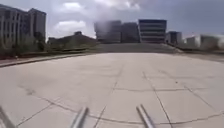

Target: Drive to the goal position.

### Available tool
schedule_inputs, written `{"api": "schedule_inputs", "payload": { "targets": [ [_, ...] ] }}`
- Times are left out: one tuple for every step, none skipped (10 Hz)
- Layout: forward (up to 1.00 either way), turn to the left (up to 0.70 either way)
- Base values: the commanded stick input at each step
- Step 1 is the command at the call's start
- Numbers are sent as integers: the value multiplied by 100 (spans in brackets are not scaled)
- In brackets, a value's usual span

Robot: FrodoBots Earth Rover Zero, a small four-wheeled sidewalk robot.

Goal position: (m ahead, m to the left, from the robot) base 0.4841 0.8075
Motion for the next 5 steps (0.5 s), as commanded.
{"api": "schedule_inputs", "payload": {
  "targets": [
    [100, -2],
    [100, 3],
    [100, 4],
    [100, 4],
    [100, 0]
  ]
}}
